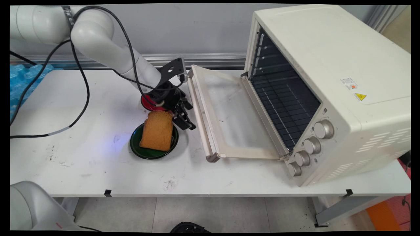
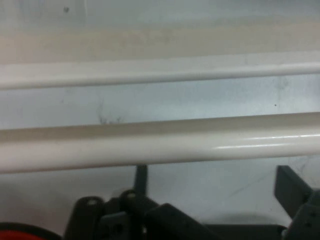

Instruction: Close the oven

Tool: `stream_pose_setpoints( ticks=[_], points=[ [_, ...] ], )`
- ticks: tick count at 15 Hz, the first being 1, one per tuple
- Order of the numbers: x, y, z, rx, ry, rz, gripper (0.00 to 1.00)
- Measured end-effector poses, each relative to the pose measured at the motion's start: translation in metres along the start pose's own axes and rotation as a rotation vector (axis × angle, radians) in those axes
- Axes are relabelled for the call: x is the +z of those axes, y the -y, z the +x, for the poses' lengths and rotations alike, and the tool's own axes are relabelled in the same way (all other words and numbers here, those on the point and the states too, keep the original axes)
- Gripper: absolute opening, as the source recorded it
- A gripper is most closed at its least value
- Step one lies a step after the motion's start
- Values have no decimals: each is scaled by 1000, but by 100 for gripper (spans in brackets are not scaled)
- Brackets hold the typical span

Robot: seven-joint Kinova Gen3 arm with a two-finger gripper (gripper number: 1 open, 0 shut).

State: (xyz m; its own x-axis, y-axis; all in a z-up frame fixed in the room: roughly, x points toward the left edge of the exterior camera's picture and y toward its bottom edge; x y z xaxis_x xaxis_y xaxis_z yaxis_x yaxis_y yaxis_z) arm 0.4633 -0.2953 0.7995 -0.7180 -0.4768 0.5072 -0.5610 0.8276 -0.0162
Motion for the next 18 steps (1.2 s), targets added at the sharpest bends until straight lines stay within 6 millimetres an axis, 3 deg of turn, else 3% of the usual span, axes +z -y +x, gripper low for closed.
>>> stream_pose_setpoints(
  ticks=[1, 2, 18],
  points=[
    [2, 0, -1, 5, -2, 0, 100],
    [3, 0, -1, 9, -3, 1, 0],
    [15, -6, -12, -46, -56, 46, 0]
  ],
)
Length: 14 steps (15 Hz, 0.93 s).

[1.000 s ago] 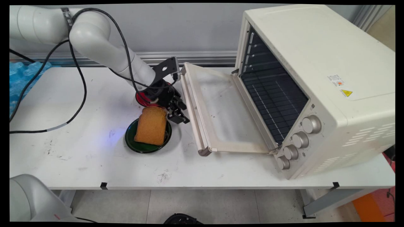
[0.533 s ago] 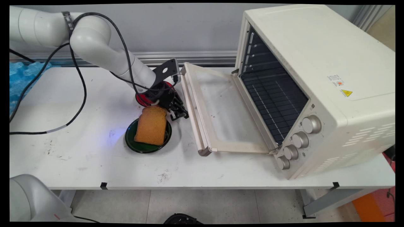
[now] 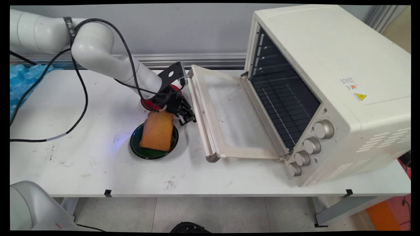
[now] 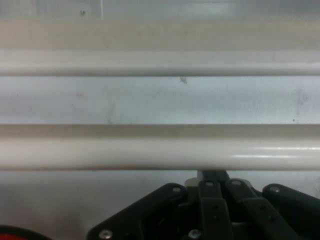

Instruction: Close the oven

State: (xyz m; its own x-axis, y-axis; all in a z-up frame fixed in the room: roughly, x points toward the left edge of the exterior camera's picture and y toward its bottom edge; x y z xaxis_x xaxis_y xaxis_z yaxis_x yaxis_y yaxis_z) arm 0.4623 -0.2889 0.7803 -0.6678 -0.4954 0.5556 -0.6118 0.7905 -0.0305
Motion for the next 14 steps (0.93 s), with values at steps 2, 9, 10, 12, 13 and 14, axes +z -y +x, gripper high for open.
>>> stream_pose_setpoints(
  ticks=[2, 9, 10, 12, 13, 14],
  points=[
    [1, -1, 0, -6, -14, 3, 0],
    [2, -3, 4, -12, -61, 11, 0],
    [1, -3, 4, -12, -67, 13, 0],
    [0, -2, 5, -11, -78, 16, 0],
    [-1, -1, 6, -10, -84, 19, 0],
    [-3, 0, 6, -8, -90, 21, 0]
  ],
)
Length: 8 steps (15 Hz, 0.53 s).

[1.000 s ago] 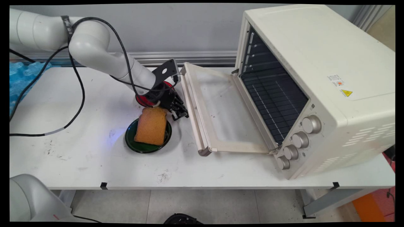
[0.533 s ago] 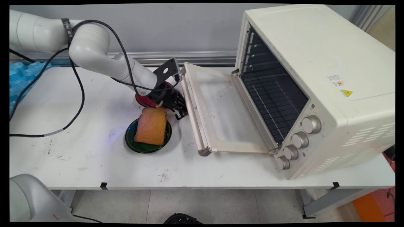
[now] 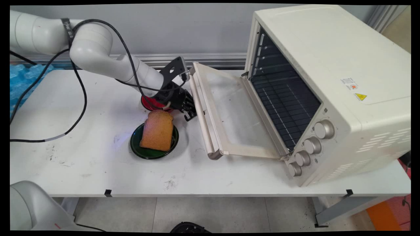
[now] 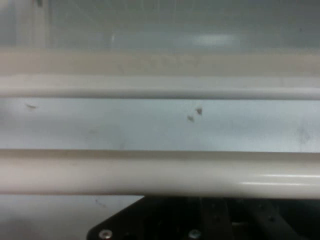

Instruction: Close the oven

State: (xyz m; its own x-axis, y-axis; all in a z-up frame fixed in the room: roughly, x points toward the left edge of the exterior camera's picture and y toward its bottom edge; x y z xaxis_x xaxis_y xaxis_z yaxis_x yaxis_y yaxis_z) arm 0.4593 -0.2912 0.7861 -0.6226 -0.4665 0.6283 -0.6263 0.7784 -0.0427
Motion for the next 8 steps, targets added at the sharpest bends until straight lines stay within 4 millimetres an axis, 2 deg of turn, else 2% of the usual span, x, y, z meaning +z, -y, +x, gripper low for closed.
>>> stream_pose_setpoints(
  ticks=[8],
  points=[
    [-9, 7, 12, 14, -50, 11, 0]
  ],
)
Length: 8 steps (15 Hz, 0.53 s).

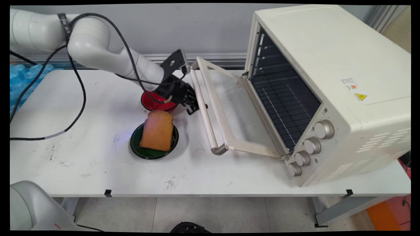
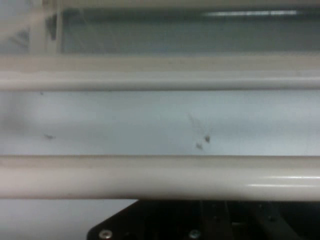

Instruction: Close the oven

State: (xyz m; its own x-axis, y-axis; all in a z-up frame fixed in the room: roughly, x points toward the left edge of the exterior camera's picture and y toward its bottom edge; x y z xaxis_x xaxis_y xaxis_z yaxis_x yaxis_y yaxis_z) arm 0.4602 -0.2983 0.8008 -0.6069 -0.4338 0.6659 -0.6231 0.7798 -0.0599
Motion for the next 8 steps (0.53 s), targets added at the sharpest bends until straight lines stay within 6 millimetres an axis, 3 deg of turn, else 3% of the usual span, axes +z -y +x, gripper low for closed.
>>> stream_pose_setpoints(
  ticks=[8],
  points=[
    [-9, 6, 24, 13, -64, 6, 0]
  ],
)
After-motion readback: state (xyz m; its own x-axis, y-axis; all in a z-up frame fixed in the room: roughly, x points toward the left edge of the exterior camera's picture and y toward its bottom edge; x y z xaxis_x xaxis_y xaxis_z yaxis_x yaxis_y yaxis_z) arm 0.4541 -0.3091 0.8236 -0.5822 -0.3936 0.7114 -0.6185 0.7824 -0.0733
